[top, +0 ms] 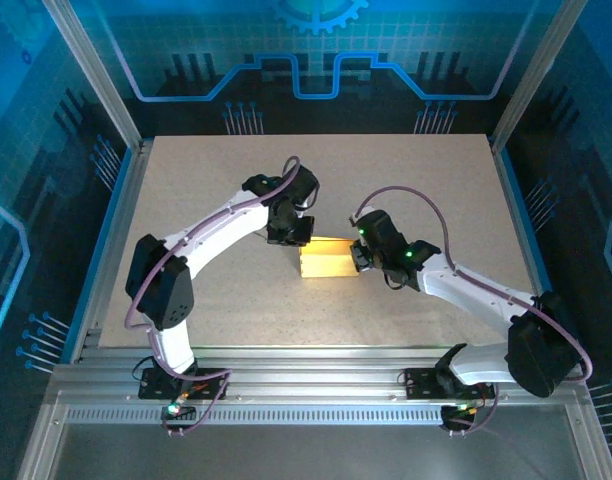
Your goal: Fold the paper box
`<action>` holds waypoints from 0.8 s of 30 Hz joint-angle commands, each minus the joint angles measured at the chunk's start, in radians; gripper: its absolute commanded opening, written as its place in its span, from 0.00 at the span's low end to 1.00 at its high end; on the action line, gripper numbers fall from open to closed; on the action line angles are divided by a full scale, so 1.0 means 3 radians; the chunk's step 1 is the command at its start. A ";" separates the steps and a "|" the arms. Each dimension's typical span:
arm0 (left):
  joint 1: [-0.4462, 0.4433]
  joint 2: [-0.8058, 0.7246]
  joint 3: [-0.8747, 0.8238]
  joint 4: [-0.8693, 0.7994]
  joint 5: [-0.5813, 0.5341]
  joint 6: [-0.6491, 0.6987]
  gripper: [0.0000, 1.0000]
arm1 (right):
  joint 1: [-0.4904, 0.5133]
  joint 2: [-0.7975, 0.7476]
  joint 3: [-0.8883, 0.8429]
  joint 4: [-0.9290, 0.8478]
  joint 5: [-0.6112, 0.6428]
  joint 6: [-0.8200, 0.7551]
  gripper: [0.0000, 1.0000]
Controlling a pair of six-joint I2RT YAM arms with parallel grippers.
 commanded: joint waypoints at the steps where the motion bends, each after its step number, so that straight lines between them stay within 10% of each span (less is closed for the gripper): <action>1: 0.0036 0.0110 0.0091 -0.0061 0.0346 -0.0136 0.00 | 0.0103 0.0074 0.0019 -0.0258 -0.0056 0.0025 0.00; 24: 0.0311 0.0179 0.0123 -0.0060 0.1056 -0.0271 0.00 | 0.0149 0.0078 -0.0019 -0.0187 -0.0062 0.0041 0.00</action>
